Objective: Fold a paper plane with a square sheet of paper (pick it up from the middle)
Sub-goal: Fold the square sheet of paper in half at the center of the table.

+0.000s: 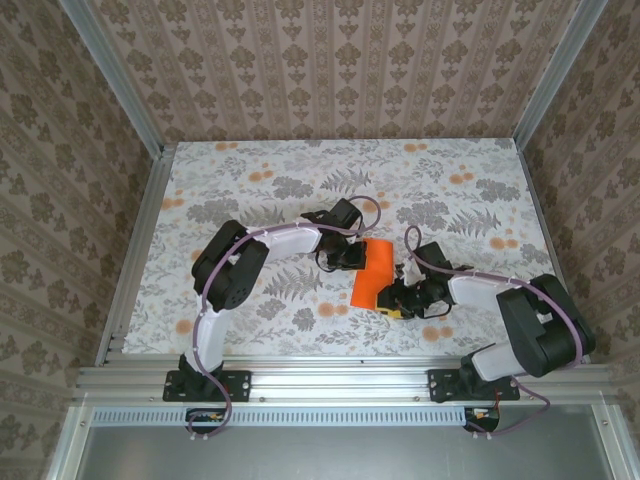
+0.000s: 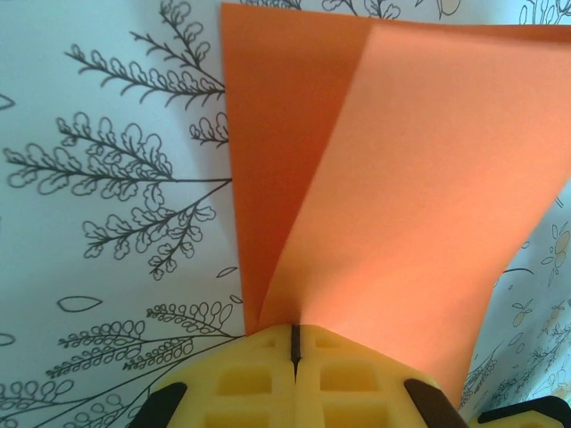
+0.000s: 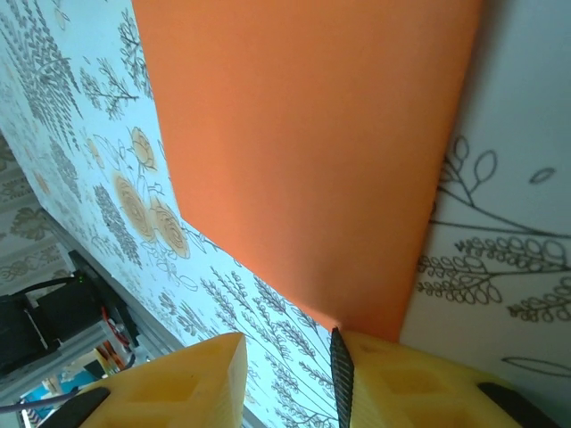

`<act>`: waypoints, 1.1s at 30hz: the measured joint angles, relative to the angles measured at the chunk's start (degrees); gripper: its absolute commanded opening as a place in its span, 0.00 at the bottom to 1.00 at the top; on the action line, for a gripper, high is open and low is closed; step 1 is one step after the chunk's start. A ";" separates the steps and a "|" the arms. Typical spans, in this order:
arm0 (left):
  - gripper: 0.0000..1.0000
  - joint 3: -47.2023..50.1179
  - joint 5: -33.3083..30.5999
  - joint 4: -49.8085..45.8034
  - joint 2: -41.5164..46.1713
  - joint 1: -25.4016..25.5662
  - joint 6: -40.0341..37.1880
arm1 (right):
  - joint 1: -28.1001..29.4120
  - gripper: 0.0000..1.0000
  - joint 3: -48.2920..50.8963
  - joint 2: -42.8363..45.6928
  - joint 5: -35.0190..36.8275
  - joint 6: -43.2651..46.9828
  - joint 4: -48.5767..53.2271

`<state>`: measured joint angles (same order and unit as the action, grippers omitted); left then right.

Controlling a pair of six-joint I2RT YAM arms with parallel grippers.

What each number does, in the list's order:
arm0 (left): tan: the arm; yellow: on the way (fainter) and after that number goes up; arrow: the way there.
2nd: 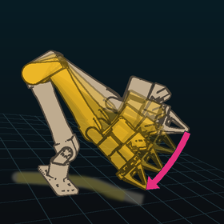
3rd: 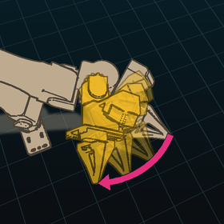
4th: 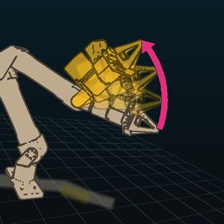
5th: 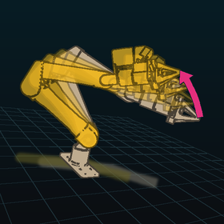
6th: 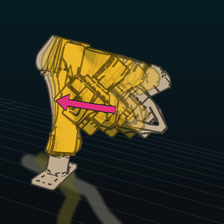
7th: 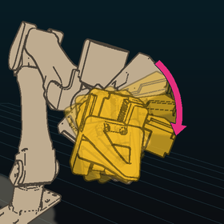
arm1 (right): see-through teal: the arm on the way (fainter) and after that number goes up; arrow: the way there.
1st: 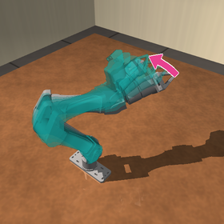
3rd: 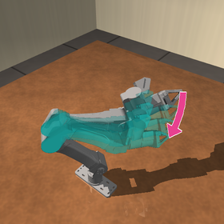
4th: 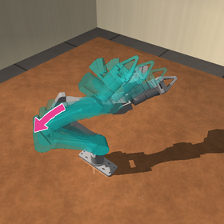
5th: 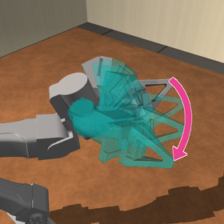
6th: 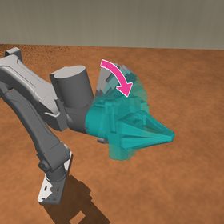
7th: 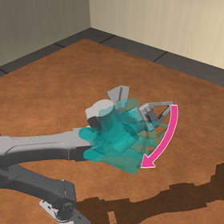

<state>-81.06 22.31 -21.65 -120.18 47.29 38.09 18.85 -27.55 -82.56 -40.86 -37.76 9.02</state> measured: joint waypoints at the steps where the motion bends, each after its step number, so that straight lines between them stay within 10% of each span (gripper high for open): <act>1: 0.00 0.00 0.00 -0.02 0.00 0.00 0.00 | 0.04 0.33 -0.04 -0.17 0.00 0.02 0.04; 15: 0.00 -0.20 0.00 -0.28 -0.09 0.00 -0.39 | -2.67 0.35 -5.66 7.78 10.45 2.51 0.00; 33: 0.00 -0.42 -0.11 -0.96 -0.09 0.00 -0.87 | -8.15 0.36 -8.98 -10.86 2.69 1.79 -10.38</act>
<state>-81.47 22.20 -22.61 -120.27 47.29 37.21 10.70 -36.53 -93.43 -38.17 -35.97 -1.37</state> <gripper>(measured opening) 0.053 0.353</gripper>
